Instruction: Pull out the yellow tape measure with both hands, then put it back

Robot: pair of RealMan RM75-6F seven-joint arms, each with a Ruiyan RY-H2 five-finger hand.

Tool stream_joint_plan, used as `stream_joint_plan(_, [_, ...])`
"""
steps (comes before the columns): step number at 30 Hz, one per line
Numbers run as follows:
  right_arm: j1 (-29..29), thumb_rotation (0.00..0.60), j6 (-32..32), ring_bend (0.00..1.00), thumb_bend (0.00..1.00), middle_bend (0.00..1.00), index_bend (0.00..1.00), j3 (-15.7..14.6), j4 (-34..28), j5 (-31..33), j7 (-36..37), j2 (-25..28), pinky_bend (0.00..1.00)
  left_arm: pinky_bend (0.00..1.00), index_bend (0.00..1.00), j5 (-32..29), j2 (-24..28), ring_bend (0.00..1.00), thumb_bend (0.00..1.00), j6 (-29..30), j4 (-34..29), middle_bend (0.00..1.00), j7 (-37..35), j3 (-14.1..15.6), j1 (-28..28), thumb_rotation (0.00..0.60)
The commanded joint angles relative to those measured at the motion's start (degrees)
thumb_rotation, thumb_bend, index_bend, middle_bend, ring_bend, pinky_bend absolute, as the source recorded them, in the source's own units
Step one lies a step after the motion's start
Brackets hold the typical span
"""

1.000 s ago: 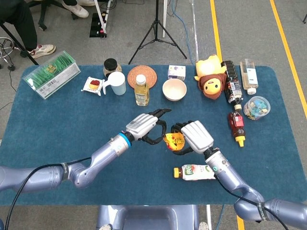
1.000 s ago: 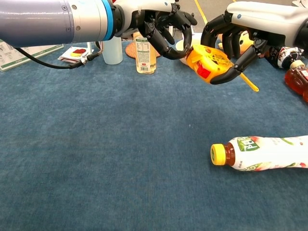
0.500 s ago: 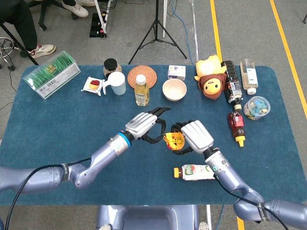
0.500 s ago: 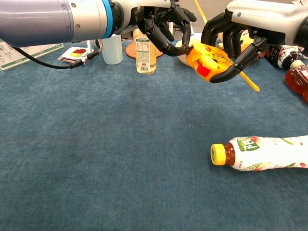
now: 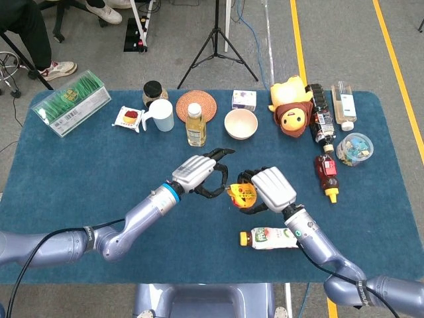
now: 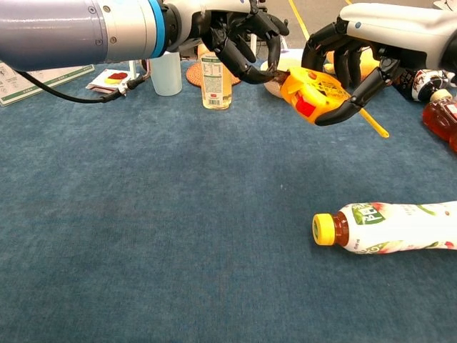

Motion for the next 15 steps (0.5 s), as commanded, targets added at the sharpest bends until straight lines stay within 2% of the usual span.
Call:
stream_joint_plan(1, [-0.1,0.478,-0.1,0.57,0.06,0.61,0.58,-0.1,0.2,-0.1,0.2,0.1,0.53,0.16,0.59,0.1,0.2,0.00,0.37,-0.1,-0.1,0.07,-0.2,0.0,0.2,0.600])
stream_joint_plan(15, [-1.0,0.479,-1.7,0.57,0.06,0.61,0.58,-2.1,2.3,-0.7,1.0,3.2,0.52,0.16,0.59,2.2,4.6,0.00,0.37,-2.1,-2.7,0.07,-2.4,2.1,3.1,0.600])
